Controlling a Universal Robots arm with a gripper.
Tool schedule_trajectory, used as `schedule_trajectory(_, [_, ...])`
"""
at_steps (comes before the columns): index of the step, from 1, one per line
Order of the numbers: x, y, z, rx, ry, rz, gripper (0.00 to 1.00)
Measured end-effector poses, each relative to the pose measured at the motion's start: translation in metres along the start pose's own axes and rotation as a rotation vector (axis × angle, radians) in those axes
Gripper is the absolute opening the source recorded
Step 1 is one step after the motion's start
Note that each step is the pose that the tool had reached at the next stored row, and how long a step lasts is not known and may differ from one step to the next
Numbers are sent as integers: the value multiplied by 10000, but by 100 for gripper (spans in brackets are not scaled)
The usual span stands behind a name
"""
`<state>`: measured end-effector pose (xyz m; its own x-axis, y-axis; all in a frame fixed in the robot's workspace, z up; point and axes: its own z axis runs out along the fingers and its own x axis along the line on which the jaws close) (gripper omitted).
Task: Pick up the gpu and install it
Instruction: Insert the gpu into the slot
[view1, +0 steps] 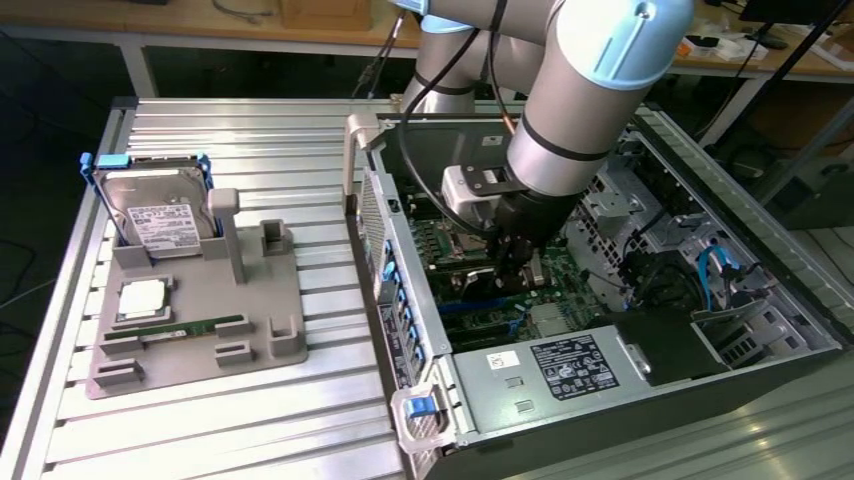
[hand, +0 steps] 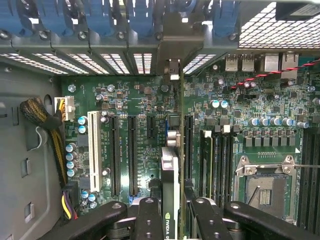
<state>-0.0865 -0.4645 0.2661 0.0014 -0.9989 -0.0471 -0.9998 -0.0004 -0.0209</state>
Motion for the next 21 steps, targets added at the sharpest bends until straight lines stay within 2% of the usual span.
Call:
schedule_trajectory(8, [1, -10, 0, -42, 0, 3, 27])
schedule_trajectory(14, [1, -10, 0, -44, 0, 2, 27])
schedule_trajectory(21, [1, 44, 1, -47, -6, 3, 27])
